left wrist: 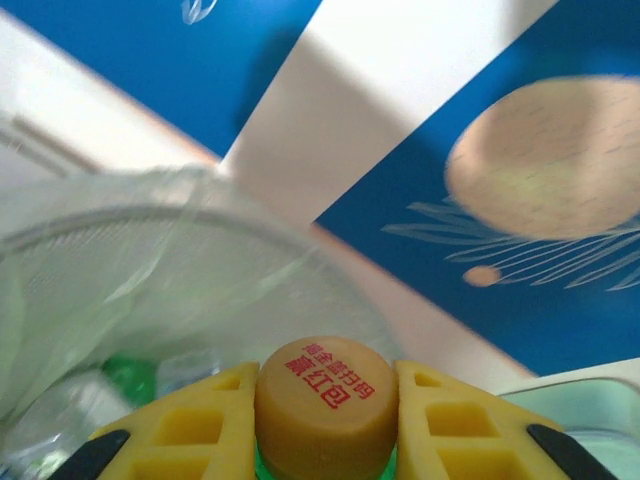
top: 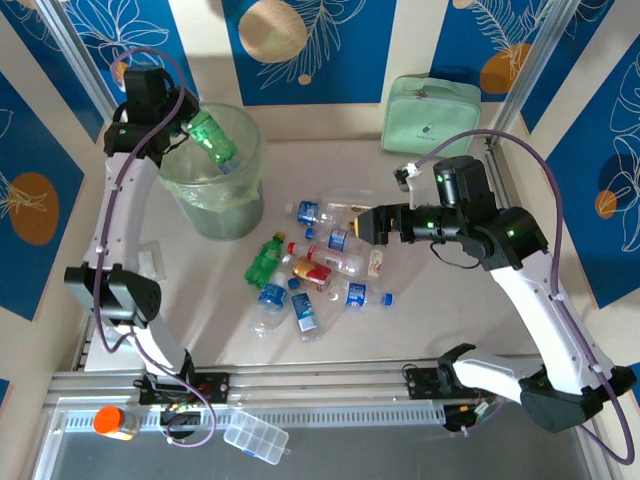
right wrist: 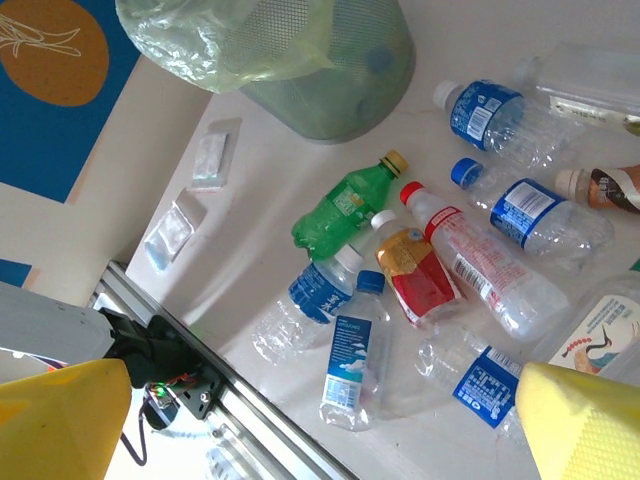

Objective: Put the plastic bottles in the bin

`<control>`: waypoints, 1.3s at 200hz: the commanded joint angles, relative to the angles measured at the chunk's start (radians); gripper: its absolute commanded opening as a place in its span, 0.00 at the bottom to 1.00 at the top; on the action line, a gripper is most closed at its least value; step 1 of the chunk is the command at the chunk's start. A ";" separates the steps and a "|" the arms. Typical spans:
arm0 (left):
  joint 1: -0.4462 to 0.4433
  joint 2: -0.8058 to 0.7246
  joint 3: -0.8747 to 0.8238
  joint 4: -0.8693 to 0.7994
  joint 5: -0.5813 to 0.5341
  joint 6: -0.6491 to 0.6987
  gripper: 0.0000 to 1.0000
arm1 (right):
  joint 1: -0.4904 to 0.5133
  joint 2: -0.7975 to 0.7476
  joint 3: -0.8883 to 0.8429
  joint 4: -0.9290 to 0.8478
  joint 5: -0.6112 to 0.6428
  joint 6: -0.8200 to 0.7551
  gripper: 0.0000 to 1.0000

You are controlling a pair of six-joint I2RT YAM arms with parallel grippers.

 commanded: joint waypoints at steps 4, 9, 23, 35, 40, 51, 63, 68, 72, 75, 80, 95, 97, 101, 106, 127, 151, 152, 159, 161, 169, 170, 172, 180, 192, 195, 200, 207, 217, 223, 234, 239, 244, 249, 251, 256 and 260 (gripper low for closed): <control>0.019 0.047 -0.042 -0.113 0.043 -0.029 0.00 | 0.007 -0.031 -0.029 -0.035 0.034 0.018 0.99; 0.019 0.053 -0.055 -0.120 0.044 -0.034 0.00 | 0.007 -0.033 -0.033 -0.035 0.037 0.021 0.99; 0.019 0.060 -0.102 -0.124 0.038 -0.040 0.00 | 0.007 -0.042 -0.049 -0.037 0.049 0.028 0.99; 0.019 0.062 -0.138 -0.127 0.029 -0.045 0.00 | 0.009 -0.045 -0.055 -0.040 0.059 0.036 0.99; 0.020 0.065 -0.144 -0.135 0.020 -0.047 0.01 | 0.008 -0.048 -0.056 -0.040 0.060 0.037 0.99; 0.018 0.077 -0.147 -0.159 -0.014 -0.045 0.02 | 0.012 -0.050 -0.057 -0.041 0.056 0.037 0.99; 0.019 0.091 -0.157 -0.171 -0.037 -0.043 0.03 | 0.019 -0.051 -0.057 -0.046 0.063 0.035 0.99; 0.019 0.099 -0.162 -0.175 -0.040 -0.044 0.04 | 0.022 -0.051 -0.057 -0.050 0.070 0.035 0.99; 0.019 0.107 -0.165 -0.178 -0.038 -0.045 0.05 | 0.024 -0.051 -0.057 -0.053 0.074 0.035 0.99; 0.019 0.111 -0.168 -0.181 -0.032 -0.047 0.06 | 0.025 -0.051 -0.057 -0.055 0.078 0.036 0.99; 0.019 0.119 -0.173 -0.180 -0.019 -0.047 0.09 | 0.026 -0.051 -0.057 -0.058 0.084 0.038 0.99; 0.019 0.129 -0.203 -0.159 0.016 -0.050 0.28 | 0.027 -0.053 -0.060 -0.066 0.094 0.045 1.00; 0.019 0.128 -0.206 -0.157 0.018 -0.050 0.30 | 0.028 -0.053 -0.061 -0.067 0.095 0.046 1.00; 0.019 0.128 -0.213 -0.151 0.018 -0.052 0.36 | 0.029 -0.054 -0.062 -0.069 0.097 0.048 1.00; 0.019 0.127 -0.219 -0.145 0.019 -0.052 0.41 | 0.030 -0.055 -0.063 -0.070 0.097 0.050 1.00; 0.019 0.123 -0.208 -0.150 0.011 -0.041 0.59 | 0.037 -0.061 -0.065 -0.078 0.101 0.057 1.00; 0.019 0.104 -0.160 -0.176 -0.001 -0.018 0.70 | 0.046 -0.070 -0.063 -0.083 0.119 0.056 1.00; 0.019 0.103 -0.159 -0.177 -0.002 -0.016 0.71 | 0.046 -0.071 -0.063 -0.083 0.119 0.056 1.00; 0.019 0.092 -0.145 -0.180 -0.004 -0.010 0.71 | 0.048 -0.072 -0.060 -0.083 0.123 0.054 1.00; 0.019 0.089 -0.141 -0.182 -0.006 -0.009 0.71 | 0.047 -0.073 -0.059 -0.084 0.123 0.054 1.00; 0.018 0.072 -0.130 -0.183 -0.006 -0.003 0.72 | 0.049 -0.073 -0.056 -0.086 0.123 0.050 1.00; 0.018 0.070 -0.129 -0.183 -0.006 -0.002 0.72 | 0.049 -0.073 -0.056 -0.086 0.124 0.049 1.00; 0.018 0.065 -0.126 -0.183 -0.006 -0.002 0.72 | 0.049 -0.074 -0.054 -0.086 0.123 0.048 1.00; 0.015 0.044 -0.120 -0.183 -0.007 -0.001 0.73 | 0.051 -0.071 -0.051 -0.087 0.123 0.045 1.00; 0.008 0.006 -0.122 -0.178 -0.014 -0.006 0.73 | 0.055 -0.071 -0.047 -0.089 0.126 0.039 1.00; 0.005 -0.005 -0.124 -0.176 -0.016 -0.005 0.73 | 0.056 -0.071 -0.046 -0.089 0.127 0.037 1.00; -0.001 -0.022 -0.125 -0.175 -0.022 -0.004 0.73 | 0.057 -0.071 -0.046 -0.090 0.126 0.034 1.00; -0.011 -0.046 -0.128 -0.174 -0.025 0.003 0.73 | 0.061 -0.071 -0.045 -0.091 0.126 0.031 1.00; -0.033 -0.080 -0.129 -0.177 -0.035 0.017 0.73 | 0.066 -0.071 -0.042 -0.093 0.126 0.026 1.00; -0.050 -0.102 -0.133 -0.177 -0.044 0.031 0.73 | 0.070 -0.070 -0.039 -0.095 0.129 0.023 1.00; -0.086 -0.141 -0.134 -0.186 -0.067 0.061 0.73 | 0.081 -0.071 -0.037 -0.098 0.138 0.019 1.00; -0.101 -0.158 -0.135 -0.193 -0.077 0.076 0.74 | 0.086 -0.071 -0.037 -0.100 0.144 0.017 1.00; -0.120 -0.174 -0.134 -0.198 -0.083 0.092 0.74 | 0.091 -0.071 -0.038 -0.101 0.148 0.015 1.00; -0.140 -0.189 -0.132 -0.208 -0.090 0.106 0.74 | 0.096 -0.071 -0.039 -0.102 0.151 0.014 1.00; -0.145 -0.194 -0.131 -0.213 -0.093 0.112 0.74 | 0.097 -0.071 -0.039 -0.102 0.152 0.014 0.99; -0.164 -0.207 -0.128 -0.227 -0.099 0.123 0.74 | 0.102 -0.072 -0.040 -0.102 0.153 0.014 0.99; -0.178 -0.221 -0.129 -0.234 -0.096 0.132 0.74 | 0.106 -0.074 -0.042 -0.101 0.156 0.014 1.00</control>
